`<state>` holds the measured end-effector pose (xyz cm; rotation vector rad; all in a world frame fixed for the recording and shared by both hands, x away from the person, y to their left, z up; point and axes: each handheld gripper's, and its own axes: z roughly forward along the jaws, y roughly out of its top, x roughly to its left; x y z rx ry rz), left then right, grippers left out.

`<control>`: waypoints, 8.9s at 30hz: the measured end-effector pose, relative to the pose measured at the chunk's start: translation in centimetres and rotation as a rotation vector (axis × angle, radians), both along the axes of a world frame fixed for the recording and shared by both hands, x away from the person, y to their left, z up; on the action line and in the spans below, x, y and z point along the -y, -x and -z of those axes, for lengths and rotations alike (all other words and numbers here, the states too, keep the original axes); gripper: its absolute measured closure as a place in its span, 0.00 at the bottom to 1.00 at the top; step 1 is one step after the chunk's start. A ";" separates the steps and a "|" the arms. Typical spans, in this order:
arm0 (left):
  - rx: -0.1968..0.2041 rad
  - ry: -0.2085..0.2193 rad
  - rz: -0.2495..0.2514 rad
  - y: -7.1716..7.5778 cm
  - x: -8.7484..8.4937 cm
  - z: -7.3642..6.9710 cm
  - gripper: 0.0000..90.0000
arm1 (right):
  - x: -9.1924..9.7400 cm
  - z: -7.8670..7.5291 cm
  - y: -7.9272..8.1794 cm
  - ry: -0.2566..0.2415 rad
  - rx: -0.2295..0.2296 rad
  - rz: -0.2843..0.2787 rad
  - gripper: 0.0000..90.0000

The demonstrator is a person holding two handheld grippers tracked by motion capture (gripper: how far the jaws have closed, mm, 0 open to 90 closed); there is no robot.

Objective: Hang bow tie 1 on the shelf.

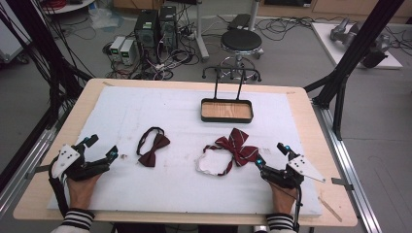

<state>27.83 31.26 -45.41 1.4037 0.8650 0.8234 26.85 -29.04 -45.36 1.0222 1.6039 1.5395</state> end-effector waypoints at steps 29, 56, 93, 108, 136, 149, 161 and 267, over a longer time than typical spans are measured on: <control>0.011 0.005 -0.005 0.1 0.0 0.0 0.16 | 0.0 -0.3 -0.4 0.012 -0.046 0.015 0.11; 0.015 -0.001 -0.001 0.1 0.0 0.0 0.16 | -2.0 -7.0 -4.3 0.144 -0.291 -0.181 0.12; 0.017 0.000 -0.002 0.1 0.0 0.0 0.16 | -8.7 -5.3 -9.9 0.540 -0.660 -0.356 0.24; 0.018 0.001 -0.001 0.1 0.0 0.0 0.16 | -9.8 -4.2 -10.9 0.653 -0.749 -0.343 0.40; 0.020 0.002 0.002 0.1 0.0 0.0 0.16 | -11.1 -3.7 -11.2 0.712 -0.803 -0.356 0.82; 0.021 0.001 0.002 0.1 0.0 0.0 0.16 | -11.2 -3.8 -11.1 0.717 -0.793 -0.357 0.83; 0.020 0.001 0.000 0.1 0.1 0.1 0.16 | -10.8 -4.7 -11.0 0.626 -0.733 -0.361 0.83; 0.018 -0.003 -0.004 0.1 0.1 0.0 0.16 | -2.3 -16.6 -18.3 0.179 -0.163 0.073 0.84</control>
